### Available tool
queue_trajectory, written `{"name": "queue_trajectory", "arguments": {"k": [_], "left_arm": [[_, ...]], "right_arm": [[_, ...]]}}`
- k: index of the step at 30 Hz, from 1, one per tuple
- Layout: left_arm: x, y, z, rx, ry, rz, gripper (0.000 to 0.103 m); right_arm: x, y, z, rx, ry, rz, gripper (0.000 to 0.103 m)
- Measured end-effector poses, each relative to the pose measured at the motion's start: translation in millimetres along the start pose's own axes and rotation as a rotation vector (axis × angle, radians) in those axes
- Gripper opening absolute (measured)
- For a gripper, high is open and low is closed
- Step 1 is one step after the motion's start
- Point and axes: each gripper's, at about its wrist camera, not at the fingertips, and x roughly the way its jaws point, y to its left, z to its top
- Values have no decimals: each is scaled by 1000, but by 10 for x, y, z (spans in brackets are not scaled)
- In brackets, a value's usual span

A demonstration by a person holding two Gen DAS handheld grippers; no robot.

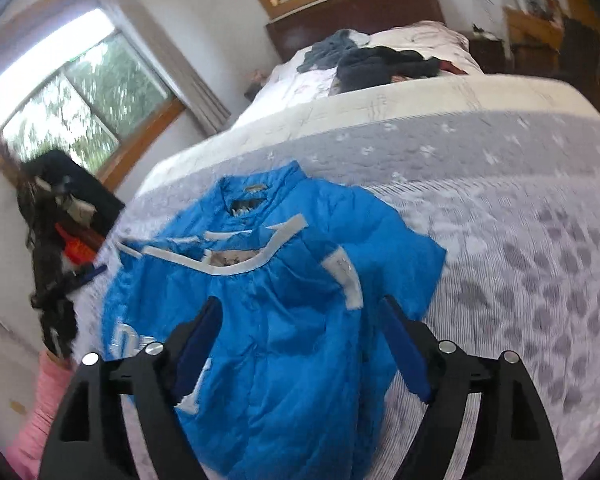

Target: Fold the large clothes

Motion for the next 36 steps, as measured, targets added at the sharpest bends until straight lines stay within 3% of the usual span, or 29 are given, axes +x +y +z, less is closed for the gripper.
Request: {"name": "queue_trajectory", "arguments": {"k": [7,9,12,14,16,17,20,23,26,30,36], "left_arm": [[519,-179,95,190,57,72,66],[648,-265,80,254,69,116,68],[779,-361,89,309,65,200,67],[765,-405,76,317,40,229,46],[694,-412,48,306,14,234,25],[633,-425,28,296,-1,222,21],[368,-506,-126,303,-65,171,16],[181,-647,-339,377,-105,182,15],[25,-775,-377,379,-133,170,14],[-157,-956,-82,350,-223,158,14],[-111,-1129,631,314,-335,197,14]], "right_arm": [[455,79,190,-111,51,-45,81],[564,129,188,-145,62,-64,73],[628,199,142,-196,54,-118,48],[596,196,102,-199,43,-114,27],[485,184,60,-184,14,-99,19],[389,183,19,-175,-9,-84,16],[178,235,-108,-180,-43,-55,14],[3,321,-283,-195,-58,-36,13],[-168,391,-329,-165,-67,-3,12],[-479,534,-102,-158,-132,12,12],[-730,631,581,-125,-222,-49,12]]}}
